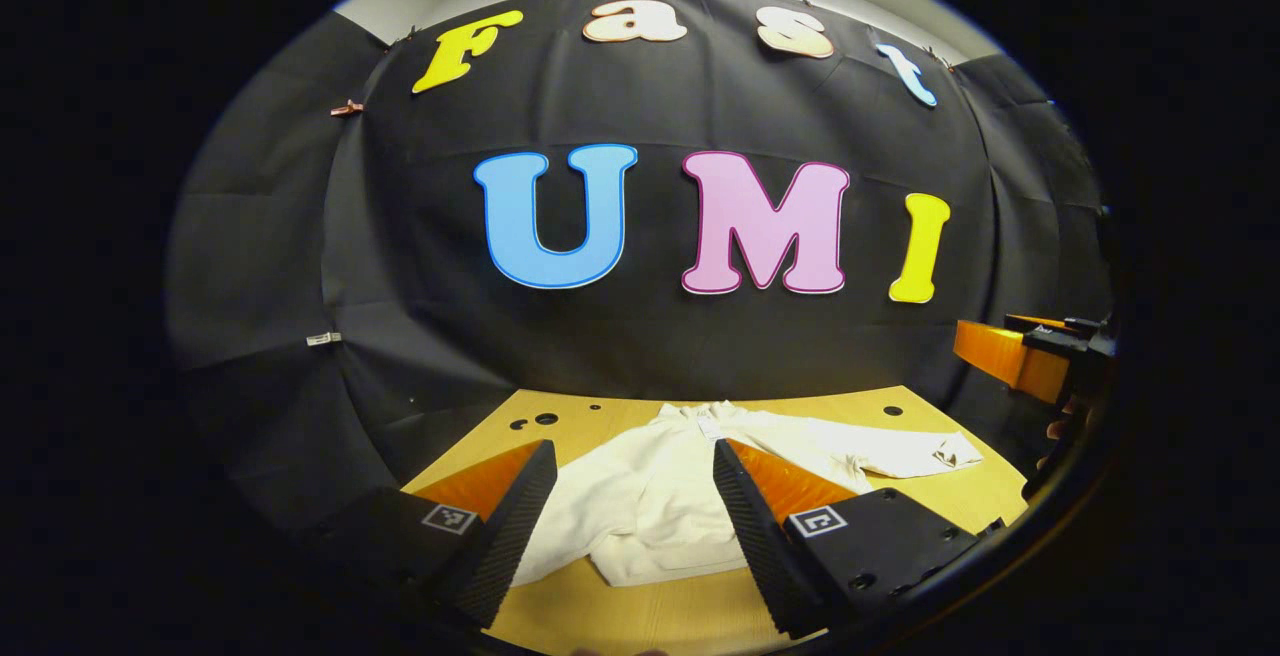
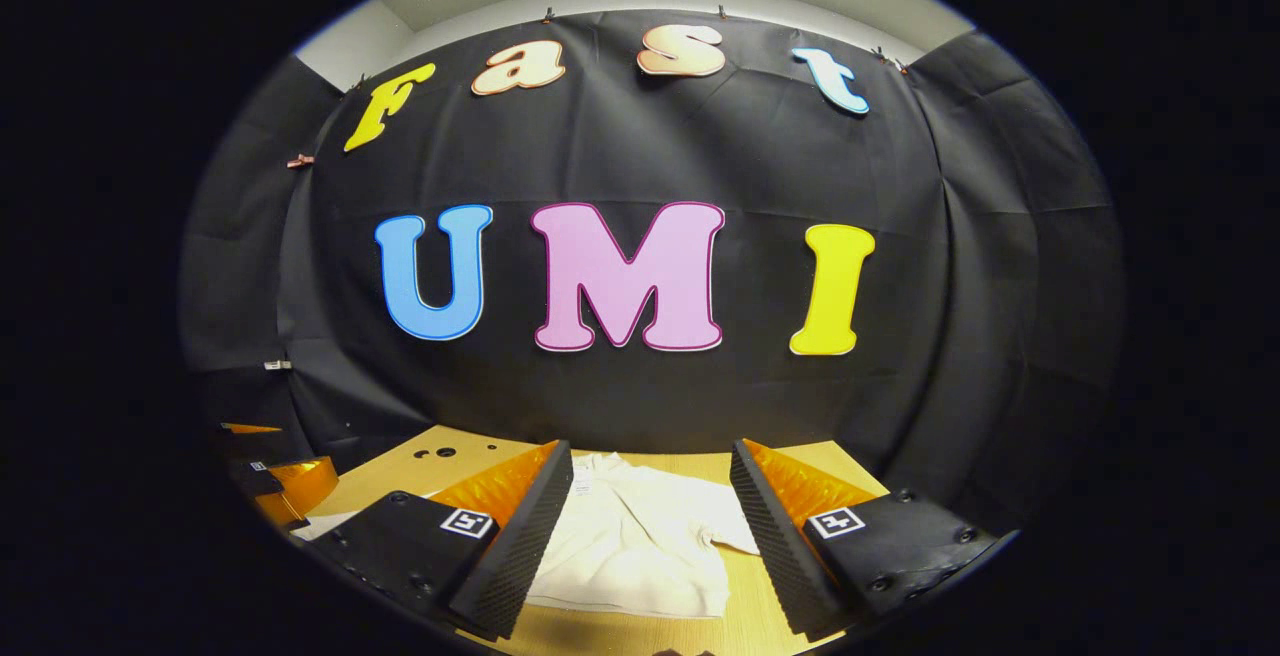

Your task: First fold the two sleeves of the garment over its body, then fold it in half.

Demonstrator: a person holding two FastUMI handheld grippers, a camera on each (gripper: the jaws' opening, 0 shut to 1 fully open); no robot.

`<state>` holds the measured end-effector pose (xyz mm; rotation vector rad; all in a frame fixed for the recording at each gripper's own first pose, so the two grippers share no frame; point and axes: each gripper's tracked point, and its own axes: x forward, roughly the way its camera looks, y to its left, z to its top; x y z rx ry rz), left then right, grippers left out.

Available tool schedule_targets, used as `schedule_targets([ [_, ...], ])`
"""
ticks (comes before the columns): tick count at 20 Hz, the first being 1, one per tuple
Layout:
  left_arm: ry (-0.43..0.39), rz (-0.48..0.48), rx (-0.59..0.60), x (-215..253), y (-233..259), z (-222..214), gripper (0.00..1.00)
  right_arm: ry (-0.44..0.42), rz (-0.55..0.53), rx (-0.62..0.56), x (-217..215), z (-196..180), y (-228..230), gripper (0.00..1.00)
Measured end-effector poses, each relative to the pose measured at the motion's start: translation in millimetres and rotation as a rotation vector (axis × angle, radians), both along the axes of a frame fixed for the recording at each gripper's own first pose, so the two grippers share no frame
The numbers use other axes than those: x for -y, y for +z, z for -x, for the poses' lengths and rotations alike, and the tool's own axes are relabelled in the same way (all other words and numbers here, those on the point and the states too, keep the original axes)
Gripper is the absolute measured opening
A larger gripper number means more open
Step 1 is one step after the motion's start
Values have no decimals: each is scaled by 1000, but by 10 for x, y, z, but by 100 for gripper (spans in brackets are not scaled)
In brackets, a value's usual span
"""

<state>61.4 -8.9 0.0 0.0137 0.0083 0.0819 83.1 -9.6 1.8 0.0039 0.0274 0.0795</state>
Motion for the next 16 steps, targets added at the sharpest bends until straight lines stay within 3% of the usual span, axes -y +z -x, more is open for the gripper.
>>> schedule_targets([
  [6, 16, -8, -19, 43, -57, -62, 97, -3, -23, -70, 134, -252, -161, 97],
  [16, 9, -12, -67, 286, -177, -259, 97, -61, 24, -119, 769, -806, -489, 97],
])
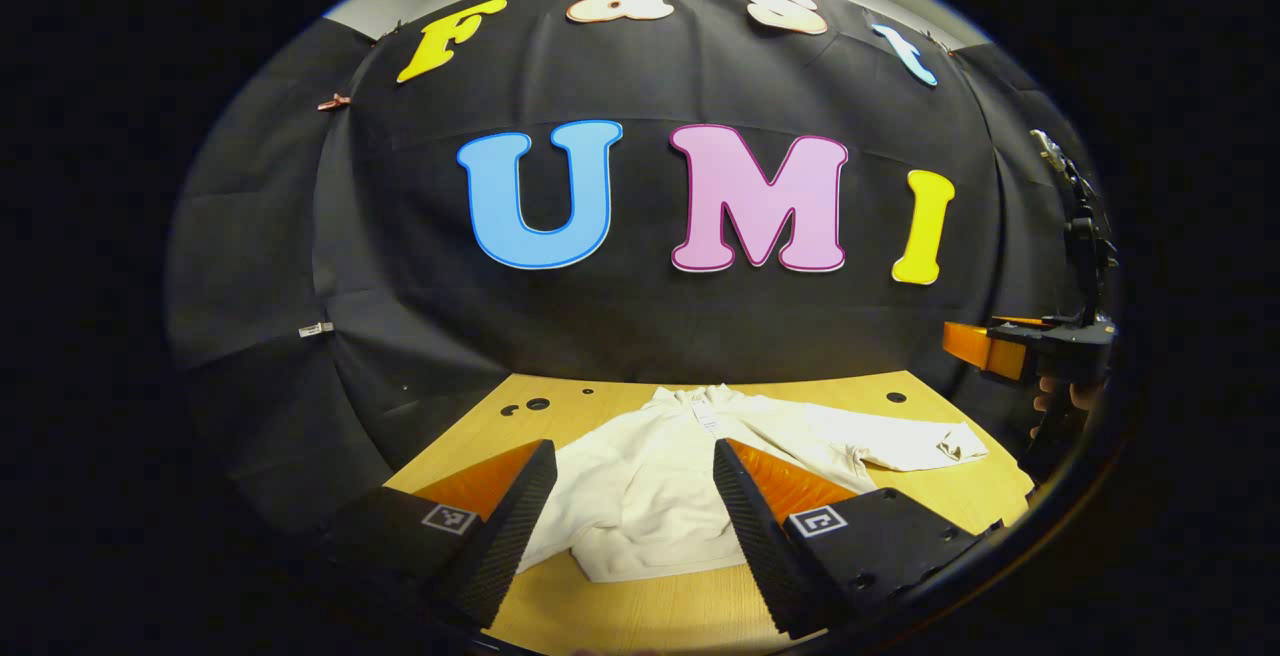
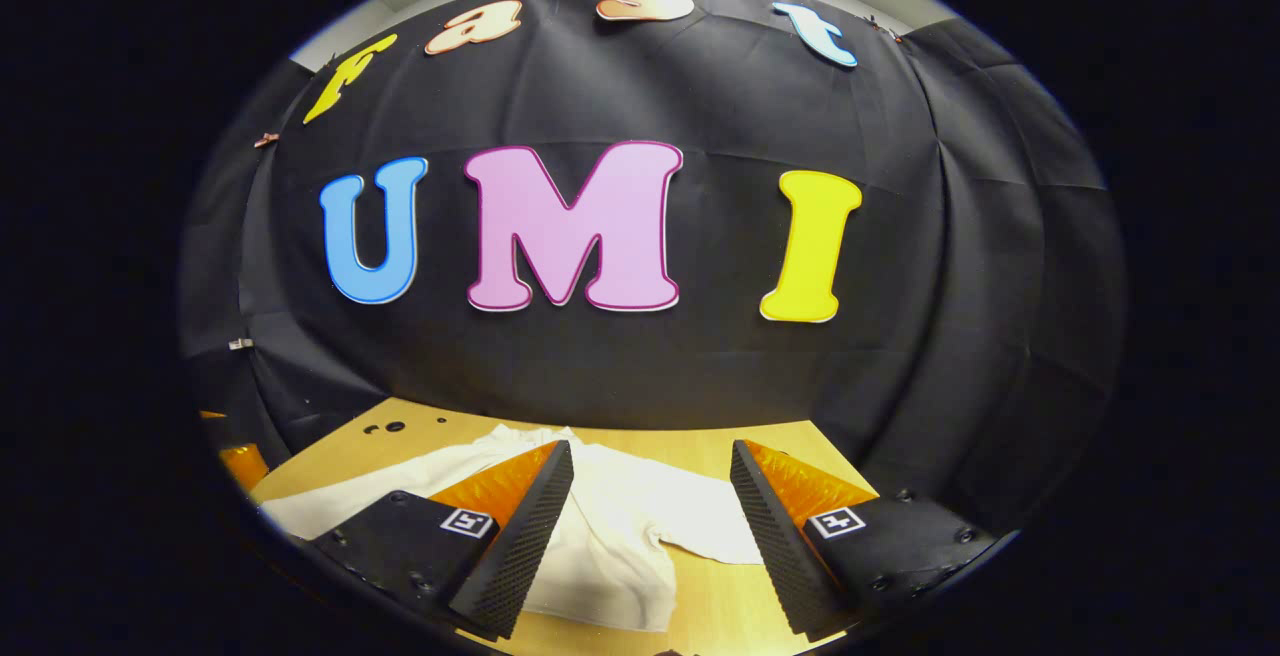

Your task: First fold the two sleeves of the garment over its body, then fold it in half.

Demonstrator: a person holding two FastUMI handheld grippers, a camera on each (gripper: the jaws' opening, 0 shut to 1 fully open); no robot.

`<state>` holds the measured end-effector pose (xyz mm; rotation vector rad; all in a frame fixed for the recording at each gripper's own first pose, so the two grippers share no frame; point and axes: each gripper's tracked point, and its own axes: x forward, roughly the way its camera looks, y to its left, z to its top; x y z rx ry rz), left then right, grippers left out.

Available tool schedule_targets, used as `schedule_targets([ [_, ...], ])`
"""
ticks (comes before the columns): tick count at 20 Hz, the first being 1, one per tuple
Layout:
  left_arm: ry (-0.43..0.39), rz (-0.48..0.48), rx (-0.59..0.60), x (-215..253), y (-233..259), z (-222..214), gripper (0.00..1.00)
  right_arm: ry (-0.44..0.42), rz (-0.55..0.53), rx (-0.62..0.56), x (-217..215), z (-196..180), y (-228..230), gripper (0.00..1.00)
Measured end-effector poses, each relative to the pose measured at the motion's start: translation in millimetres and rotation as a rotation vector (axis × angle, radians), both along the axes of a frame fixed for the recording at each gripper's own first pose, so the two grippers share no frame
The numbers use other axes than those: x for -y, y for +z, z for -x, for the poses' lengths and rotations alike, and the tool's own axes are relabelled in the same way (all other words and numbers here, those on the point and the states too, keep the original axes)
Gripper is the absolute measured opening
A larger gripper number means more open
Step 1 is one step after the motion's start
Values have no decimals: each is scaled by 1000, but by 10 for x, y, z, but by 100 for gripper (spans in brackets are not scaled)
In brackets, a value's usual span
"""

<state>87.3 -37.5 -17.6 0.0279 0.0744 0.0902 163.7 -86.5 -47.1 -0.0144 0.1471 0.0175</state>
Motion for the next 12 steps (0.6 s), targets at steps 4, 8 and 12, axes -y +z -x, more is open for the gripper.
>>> schedule_targets([
  [4, 4, 2, -21, 103, -61, -62, 97, -17, 11, -46, 307, -198, -228, 97],
  [8, 17, -1, -42, 160, -132, -131, 97, -60, 43, -87, 690, -420, -481, 97],
  [12, 30, 12, -65, 191, -227, -219, 97, -154, 33, -113, 1178, -628, -641, 97],
])
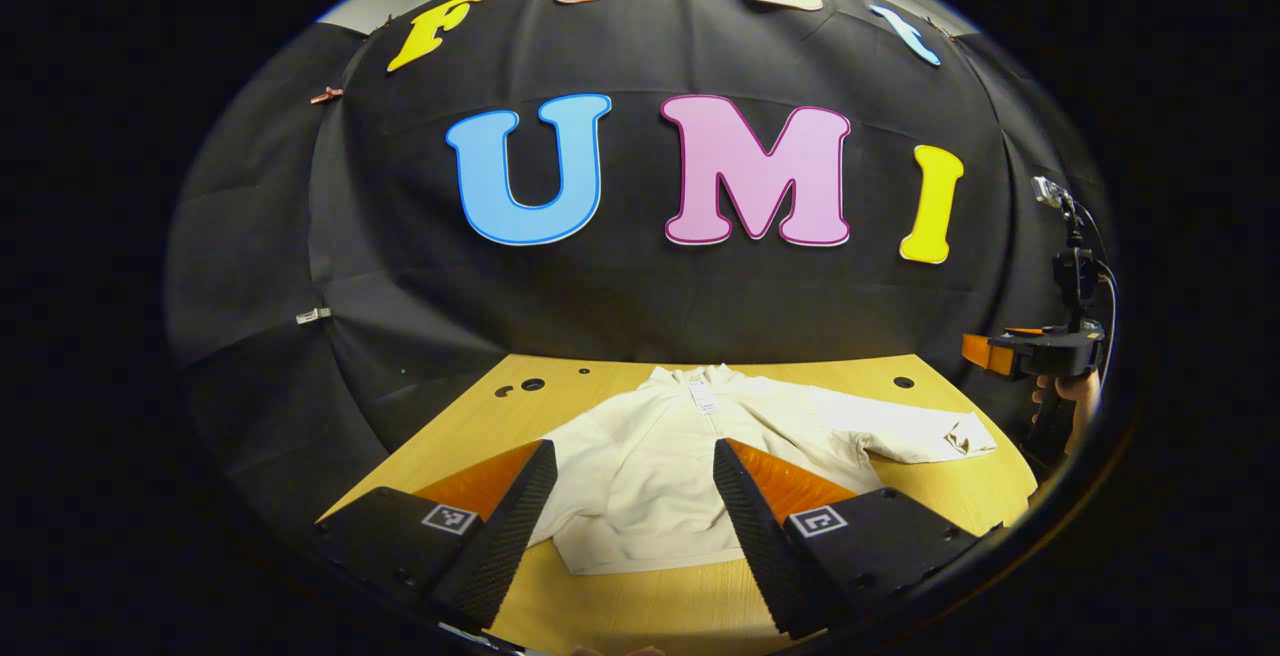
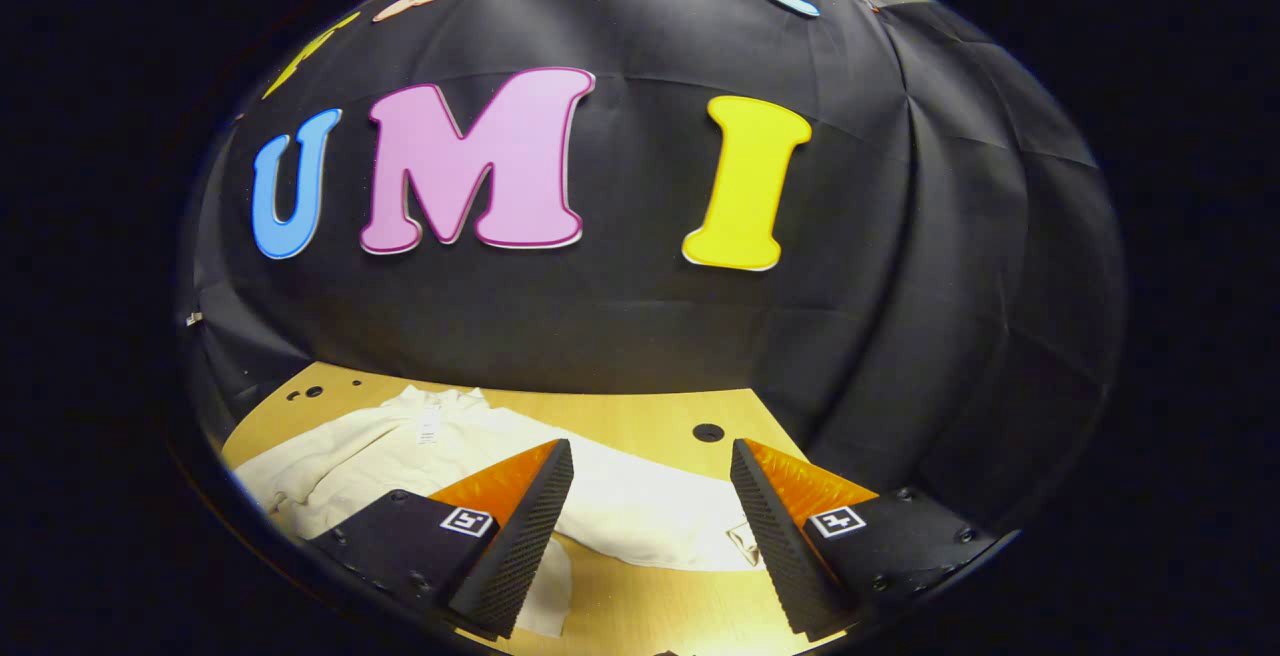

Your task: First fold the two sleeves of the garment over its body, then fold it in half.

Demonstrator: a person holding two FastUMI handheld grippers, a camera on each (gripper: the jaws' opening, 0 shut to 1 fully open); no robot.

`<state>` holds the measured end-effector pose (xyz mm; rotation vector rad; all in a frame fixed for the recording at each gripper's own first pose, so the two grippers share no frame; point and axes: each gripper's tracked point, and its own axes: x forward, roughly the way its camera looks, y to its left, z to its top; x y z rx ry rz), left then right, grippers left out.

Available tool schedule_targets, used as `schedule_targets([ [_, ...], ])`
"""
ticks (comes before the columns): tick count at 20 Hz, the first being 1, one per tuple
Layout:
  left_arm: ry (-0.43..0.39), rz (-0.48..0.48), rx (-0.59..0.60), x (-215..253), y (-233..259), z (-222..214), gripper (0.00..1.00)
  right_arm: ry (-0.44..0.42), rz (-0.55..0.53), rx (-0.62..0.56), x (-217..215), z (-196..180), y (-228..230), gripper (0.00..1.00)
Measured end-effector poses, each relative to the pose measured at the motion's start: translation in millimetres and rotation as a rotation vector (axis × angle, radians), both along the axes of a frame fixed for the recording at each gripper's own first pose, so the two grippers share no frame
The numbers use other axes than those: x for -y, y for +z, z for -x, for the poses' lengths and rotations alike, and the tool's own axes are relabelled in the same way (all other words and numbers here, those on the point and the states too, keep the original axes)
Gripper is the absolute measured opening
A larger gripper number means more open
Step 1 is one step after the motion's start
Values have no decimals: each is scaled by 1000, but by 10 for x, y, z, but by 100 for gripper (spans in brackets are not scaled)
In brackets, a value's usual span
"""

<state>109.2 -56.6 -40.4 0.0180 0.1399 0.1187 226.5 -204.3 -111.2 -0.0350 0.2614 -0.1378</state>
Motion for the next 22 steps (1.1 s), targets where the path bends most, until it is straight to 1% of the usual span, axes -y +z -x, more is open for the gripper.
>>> schedule_targets([
  [5, 14, -14, -38, -26, -127, -110, 97, -105, 19, -60, 654, -186, -315, 97],
  [10, 31, 1, -111, -91, -331, -175, 97, -195, 10, -173, 1194, -317, -844, 98],
  [13, 39, -13, -149, -131, -403, -204, 97, -232, -21, -264, 1404, -328, -1220, 98],
  [15, 54, -22, -173, -184, -471, -199, 97, -263, -52, -331, 1518, -258, -1495, 98],
  [19, 68, 12, -198, -202, -546, -177, 97, -328, -97, -386, 1757, -239, -1831, 98],
  [22, 79, 11, -206, -226, -575, -174, 97, -369, -122, -434, 1864, -227, -2049, 98],
])
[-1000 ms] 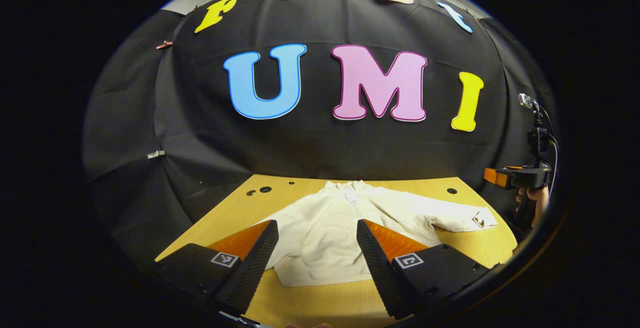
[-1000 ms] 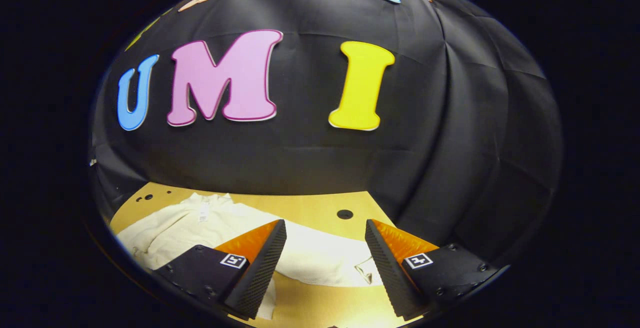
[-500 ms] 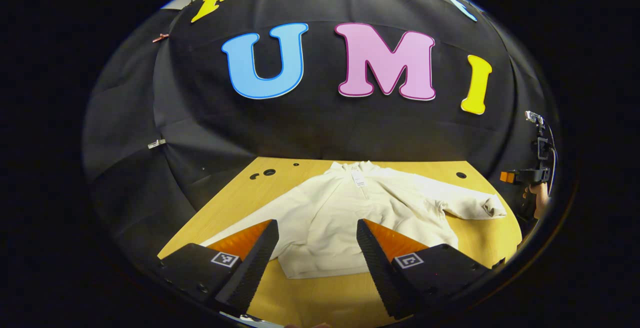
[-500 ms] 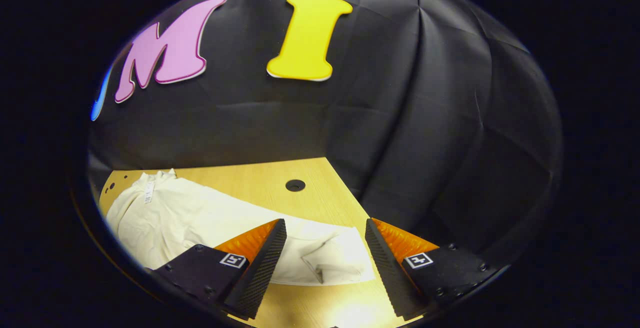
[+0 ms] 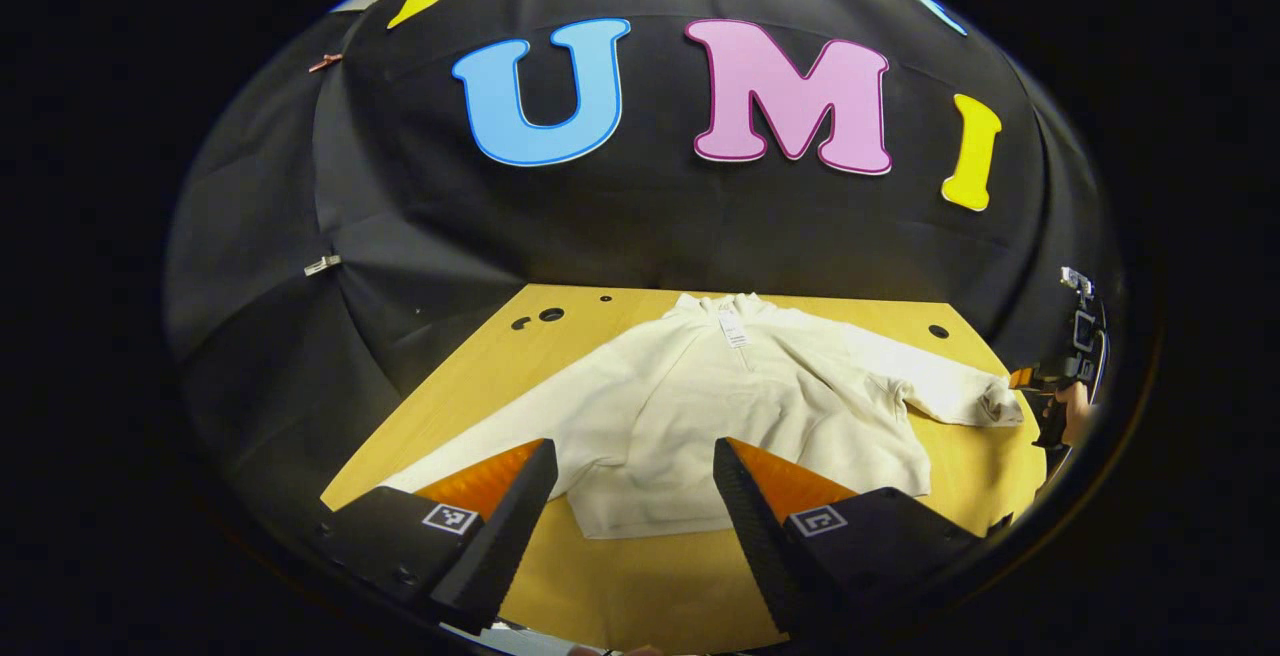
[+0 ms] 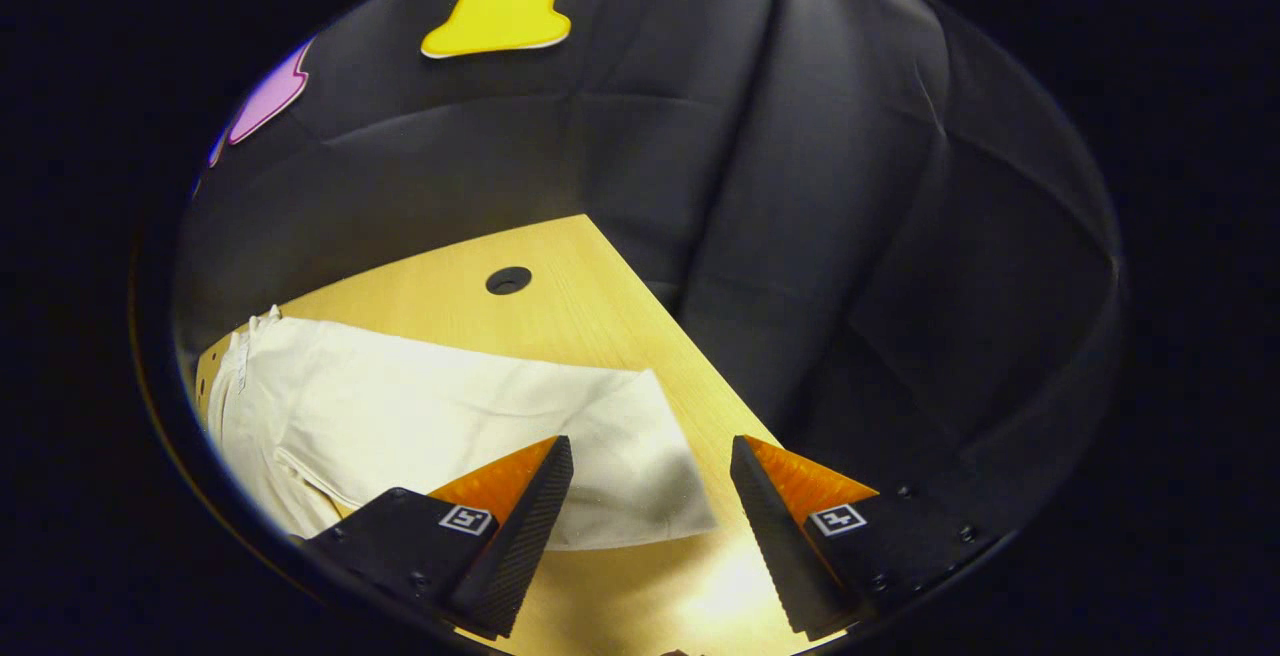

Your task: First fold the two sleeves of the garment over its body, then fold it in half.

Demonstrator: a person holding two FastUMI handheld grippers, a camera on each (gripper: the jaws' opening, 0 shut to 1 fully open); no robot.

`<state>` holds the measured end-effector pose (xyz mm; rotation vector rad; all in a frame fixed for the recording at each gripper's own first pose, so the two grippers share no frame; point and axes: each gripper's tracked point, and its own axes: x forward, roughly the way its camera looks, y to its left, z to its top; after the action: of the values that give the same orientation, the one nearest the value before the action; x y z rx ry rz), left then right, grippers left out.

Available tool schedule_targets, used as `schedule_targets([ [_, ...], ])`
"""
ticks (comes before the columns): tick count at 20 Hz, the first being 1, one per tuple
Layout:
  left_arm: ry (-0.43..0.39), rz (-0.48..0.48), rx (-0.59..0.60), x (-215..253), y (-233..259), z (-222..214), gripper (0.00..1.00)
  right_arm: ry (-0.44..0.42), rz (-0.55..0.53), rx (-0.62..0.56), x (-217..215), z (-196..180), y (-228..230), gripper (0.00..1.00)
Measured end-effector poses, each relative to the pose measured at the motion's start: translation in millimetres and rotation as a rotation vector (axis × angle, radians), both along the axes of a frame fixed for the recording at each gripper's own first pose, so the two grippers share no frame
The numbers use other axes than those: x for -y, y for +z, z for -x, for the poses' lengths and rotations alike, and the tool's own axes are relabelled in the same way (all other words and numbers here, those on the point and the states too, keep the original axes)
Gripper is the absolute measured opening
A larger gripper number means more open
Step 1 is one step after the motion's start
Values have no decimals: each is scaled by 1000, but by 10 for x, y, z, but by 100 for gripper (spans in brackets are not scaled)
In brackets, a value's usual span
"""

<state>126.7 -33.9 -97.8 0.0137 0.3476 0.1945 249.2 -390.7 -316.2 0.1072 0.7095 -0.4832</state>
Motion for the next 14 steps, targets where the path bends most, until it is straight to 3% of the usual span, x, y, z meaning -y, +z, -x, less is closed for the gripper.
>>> schedule_targets([
  [4, 8, 3, -11, 5, -45, 9, 97, -56, -40, -48, 102, 65, -224, 98],
  [8, 12, 19, -27, 45, -108, 22, 97, -58, -106, -91, 51, 127, -402, 98],
  [12, 19, 1, -21, 37, -86, 8, 97, -101, -187, -69, -21, 130, -445, 96],
  [14, 16, 2, -22, 55, -97, -13, 97, -63, -169, -73, -22, 116, -463, 95],
])
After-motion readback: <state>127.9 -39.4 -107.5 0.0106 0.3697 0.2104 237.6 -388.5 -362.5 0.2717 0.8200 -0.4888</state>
